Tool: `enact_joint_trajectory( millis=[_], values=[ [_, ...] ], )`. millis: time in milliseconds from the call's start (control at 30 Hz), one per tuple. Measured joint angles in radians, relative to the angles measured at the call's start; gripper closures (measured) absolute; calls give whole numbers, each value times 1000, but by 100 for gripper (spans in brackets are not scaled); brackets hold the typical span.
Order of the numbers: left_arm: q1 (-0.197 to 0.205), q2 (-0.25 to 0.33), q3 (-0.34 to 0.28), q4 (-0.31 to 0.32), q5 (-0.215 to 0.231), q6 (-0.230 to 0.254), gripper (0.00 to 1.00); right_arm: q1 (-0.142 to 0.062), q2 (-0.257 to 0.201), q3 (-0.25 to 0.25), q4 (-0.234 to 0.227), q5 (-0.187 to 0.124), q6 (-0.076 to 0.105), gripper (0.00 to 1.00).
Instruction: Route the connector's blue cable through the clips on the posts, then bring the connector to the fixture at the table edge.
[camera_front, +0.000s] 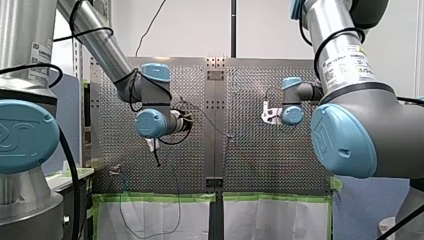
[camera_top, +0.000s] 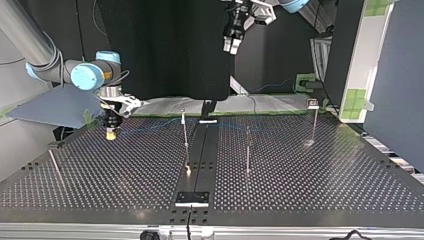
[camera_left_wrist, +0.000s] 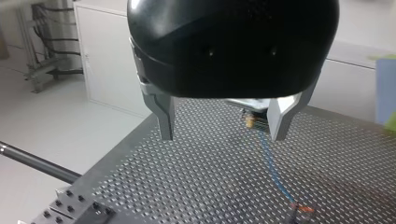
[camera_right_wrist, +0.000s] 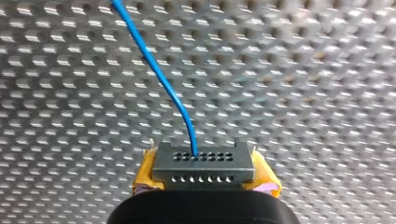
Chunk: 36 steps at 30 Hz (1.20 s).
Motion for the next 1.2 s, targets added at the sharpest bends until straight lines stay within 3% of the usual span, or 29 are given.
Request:
enact_joint_trajectory(
  millis=[433,633,867,1000,1200],
  values=[
    [6,0,-102,2,-5,34,2,-6,-102,-99,97,99,-81,100],
    [12,0,-154,13,-6,51,2,-19,-146,-120,140,142,-93,100],
    [19,0,-197,15,-6,53,2,-48,-205,-72,201,194,-96,100],
    [22,0,-201,15,-5,53,2,-65,-218,-47,221,200,-97,100],
    [26,0,-201,13,-4,54,2,-89,-203,-37,204,178,-112,100]
  ],
)
